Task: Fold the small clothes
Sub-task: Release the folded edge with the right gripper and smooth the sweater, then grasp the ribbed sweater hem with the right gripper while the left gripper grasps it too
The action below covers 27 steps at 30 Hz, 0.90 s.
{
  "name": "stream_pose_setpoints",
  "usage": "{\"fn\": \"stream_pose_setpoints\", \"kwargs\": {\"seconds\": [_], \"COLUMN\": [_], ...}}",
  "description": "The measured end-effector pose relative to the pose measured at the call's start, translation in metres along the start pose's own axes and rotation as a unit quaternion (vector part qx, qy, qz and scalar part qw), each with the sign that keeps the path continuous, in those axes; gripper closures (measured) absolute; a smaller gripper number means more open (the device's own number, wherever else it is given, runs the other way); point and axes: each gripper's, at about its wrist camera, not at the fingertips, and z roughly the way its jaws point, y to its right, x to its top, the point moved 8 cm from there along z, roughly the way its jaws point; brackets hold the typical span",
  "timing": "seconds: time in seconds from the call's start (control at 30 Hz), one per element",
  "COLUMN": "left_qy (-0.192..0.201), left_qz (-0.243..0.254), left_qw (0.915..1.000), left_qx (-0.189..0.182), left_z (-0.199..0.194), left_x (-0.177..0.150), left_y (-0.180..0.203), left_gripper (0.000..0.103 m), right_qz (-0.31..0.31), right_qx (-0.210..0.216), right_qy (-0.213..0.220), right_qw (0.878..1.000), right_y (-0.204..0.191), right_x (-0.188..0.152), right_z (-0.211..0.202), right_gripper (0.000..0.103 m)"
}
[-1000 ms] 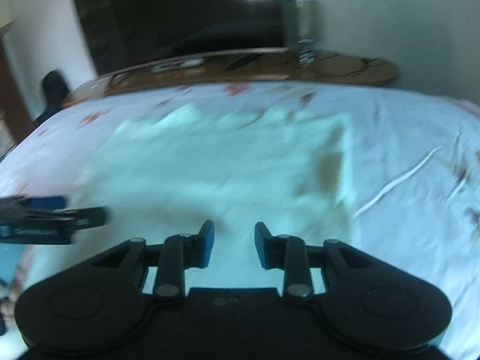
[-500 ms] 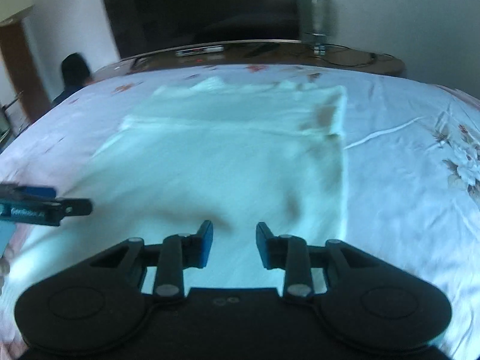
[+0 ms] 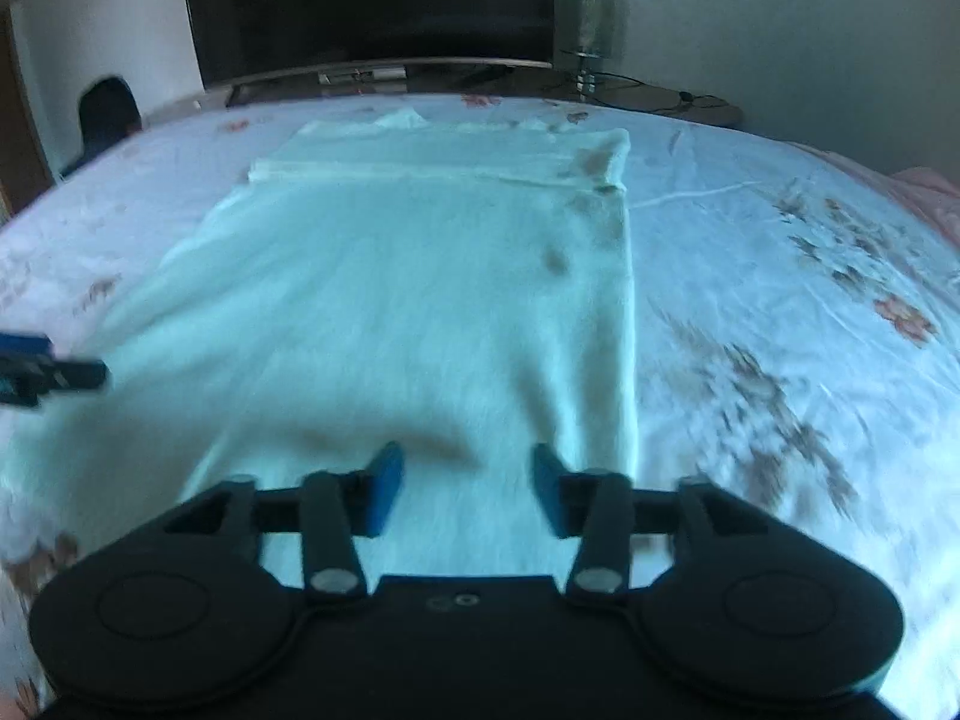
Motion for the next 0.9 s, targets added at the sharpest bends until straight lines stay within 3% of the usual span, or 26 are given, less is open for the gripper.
{"fn": "stream_pose_setpoints", "kwargs": {"seconds": [0.1,0.2,0.5,0.67,0.73,0.8,0.9], "left_qy": [-0.028,-0.043,-0.051,-0.052,-0.052,-0.05,-0.047], "left_qz": [0.018,0.0,-0.015,-0.018,-0.019,-0.017,-0.028], "left_qw": [0.9994,0.9991,0.9971,0.9962,0.996,0.9964,0.9958], "left_qx": [0.002,-0.009,-0.054,-0.067,-0.07,-0.067,-0.074], "left_z": [0.001,-0.002,-0.01,-0.014,-0.015,-0.016,-0.019], "left_x": [-0.017,-0.033,-0.049,-0.052,-0.052,-0.053,-0.05], "left_y": [0.0,-0.003,0.006,0.006,0.007,0.007,0.004], "left_gripper": [0.0,0.0,0.0,0.001,0.001,0.013,0.023], "right_qz": [0.008,0.018,0.065,0.106,0.108,0.109,0.115], "right_qx": [-0.011,-0.025,-0.06,-0.049,-0.044,-0.039,-0.035], "right_qy": [-0.012,-0.02,-0.041,-0.046,-0.046,-0.046,-0.041], "right_qw": [1.0,0.999,0.995,0.992,0.992,0.992,0.992], "right_y": [0.001,0.0,0.016,0.018,0.016,0.013,0.01], "right_x": [-0.015,-0.026,-0.06,-0.069,-0.069,-0.068,-0.066], "right_z": [-0.009,-0.015,-0.037,-0.037,-0.038,-0.037,-0.036], "right_gripper": [0.043,0.04,0.037,0.038,0.05,0.055,0.066]}}
